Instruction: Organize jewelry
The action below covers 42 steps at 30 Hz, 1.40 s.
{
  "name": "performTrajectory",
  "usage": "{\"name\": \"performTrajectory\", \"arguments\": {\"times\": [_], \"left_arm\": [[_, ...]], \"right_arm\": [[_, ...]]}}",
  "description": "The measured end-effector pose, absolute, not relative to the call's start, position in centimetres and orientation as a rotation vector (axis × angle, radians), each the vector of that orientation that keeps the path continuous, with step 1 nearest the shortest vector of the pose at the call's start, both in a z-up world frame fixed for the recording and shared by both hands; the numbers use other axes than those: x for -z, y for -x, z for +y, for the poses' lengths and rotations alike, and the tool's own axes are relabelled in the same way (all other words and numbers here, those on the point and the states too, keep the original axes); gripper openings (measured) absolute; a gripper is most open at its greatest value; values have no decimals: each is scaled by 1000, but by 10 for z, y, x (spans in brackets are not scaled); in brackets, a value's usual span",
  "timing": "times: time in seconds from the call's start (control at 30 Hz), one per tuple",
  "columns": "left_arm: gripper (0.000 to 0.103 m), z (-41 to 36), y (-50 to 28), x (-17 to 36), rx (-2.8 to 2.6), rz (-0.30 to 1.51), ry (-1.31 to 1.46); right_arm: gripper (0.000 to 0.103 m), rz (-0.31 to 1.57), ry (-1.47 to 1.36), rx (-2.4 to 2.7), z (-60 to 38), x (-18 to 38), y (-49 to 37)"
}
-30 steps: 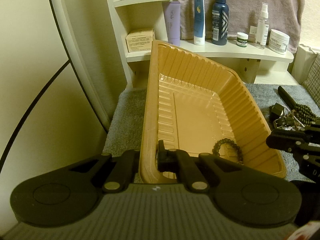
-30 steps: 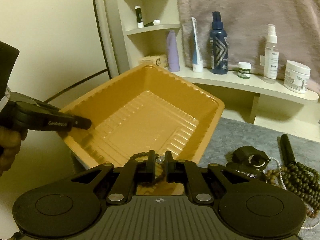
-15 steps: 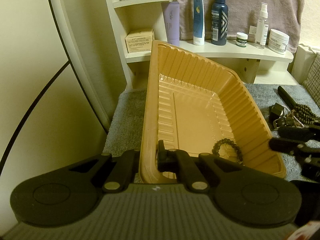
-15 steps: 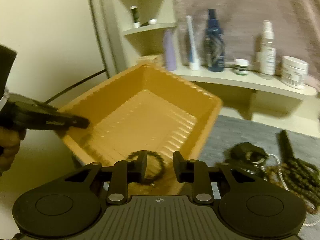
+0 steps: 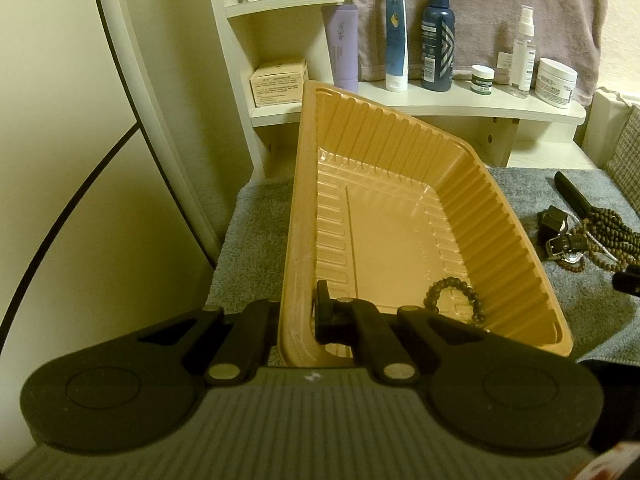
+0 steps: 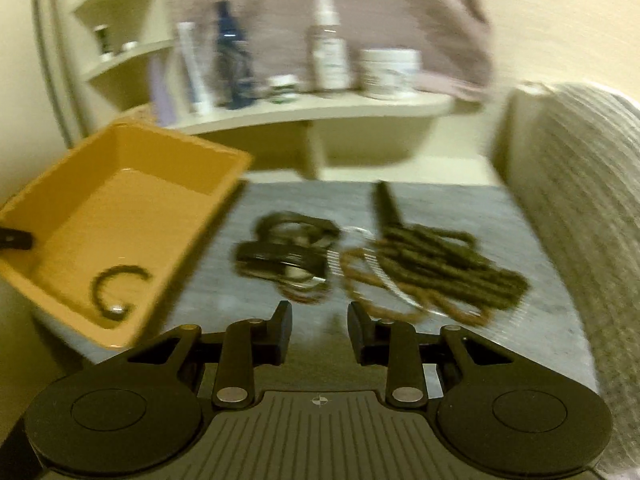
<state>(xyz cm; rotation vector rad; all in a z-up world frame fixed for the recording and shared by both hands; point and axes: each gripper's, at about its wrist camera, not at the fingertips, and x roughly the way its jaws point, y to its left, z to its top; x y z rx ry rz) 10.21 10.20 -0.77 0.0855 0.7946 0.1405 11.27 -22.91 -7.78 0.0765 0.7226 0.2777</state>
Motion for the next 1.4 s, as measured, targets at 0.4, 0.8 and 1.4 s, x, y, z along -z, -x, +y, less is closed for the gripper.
{"name": "performTrajectory", "arguments": {"times": [0.4, 0.8, 1.4], "left_arm": [[3, 102, -101, 7, -141, 793, -92], [3, 103, -101, 6, -140, 794, -92], [3, 104, -103, 7, -140, 797, -82]], "right_arm": [[31, 695, -78, -170, -265, 76, -122], [31, 681, 202, -412, -198, 77, -140], [23, 559, 595, -466, -156, 96, -153]]}}
